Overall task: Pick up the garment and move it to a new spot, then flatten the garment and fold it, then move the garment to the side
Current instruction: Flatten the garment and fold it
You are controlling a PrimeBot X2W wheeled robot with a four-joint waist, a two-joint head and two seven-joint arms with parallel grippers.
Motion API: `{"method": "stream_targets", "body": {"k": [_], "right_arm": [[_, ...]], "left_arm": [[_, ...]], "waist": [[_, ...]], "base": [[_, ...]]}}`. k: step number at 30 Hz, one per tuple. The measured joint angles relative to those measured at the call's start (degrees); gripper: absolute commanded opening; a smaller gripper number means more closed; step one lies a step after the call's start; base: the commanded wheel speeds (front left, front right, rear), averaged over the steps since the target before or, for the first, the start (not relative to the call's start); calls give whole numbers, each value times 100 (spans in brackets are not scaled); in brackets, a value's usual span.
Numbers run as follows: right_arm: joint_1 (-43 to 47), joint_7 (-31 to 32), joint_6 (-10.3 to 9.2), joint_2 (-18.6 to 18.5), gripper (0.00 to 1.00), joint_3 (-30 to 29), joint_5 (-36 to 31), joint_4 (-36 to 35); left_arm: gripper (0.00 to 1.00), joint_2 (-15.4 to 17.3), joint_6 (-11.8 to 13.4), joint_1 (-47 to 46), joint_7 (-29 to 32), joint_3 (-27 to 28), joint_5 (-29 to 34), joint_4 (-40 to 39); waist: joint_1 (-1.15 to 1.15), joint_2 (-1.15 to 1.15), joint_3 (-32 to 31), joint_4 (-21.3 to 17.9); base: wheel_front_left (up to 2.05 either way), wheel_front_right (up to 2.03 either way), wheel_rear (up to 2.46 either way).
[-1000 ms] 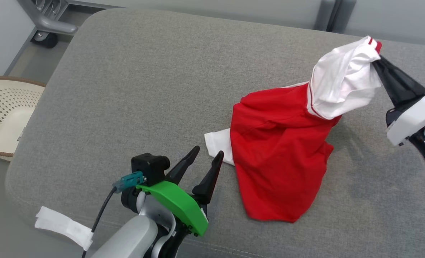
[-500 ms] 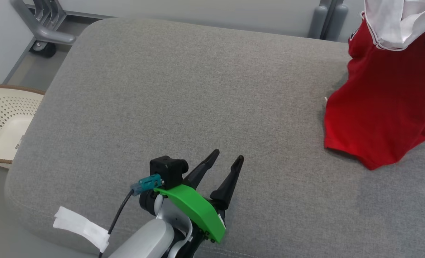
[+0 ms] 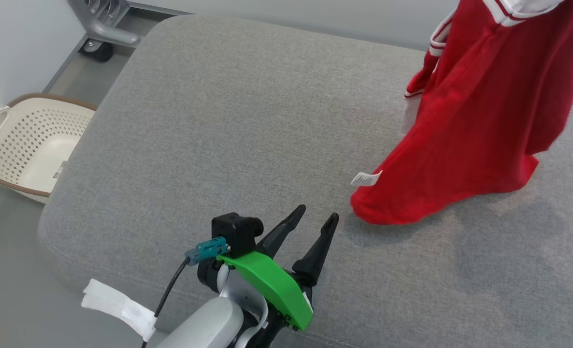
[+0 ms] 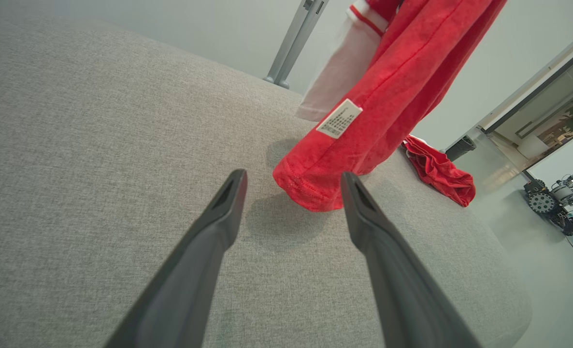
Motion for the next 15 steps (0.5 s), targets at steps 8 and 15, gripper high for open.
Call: {"method": "stream_targets", "body": {"k": [8, 15], "right_arm": [[-471, -10, -594, 469, 0, -59, -280, 563], [956, 287, -753, 452, 0, 316, -140, 1226]], "left_arm": [[100, -29, -23, -1, -33, 5, -100, 140], [100, -24, -23, 23, -177, 108, -142, 185]], "waist": [[0, 0, 19, 369], [0, 0, -104, 468]], "base": [[0, 0, 0], [0, 0, 0]]}}
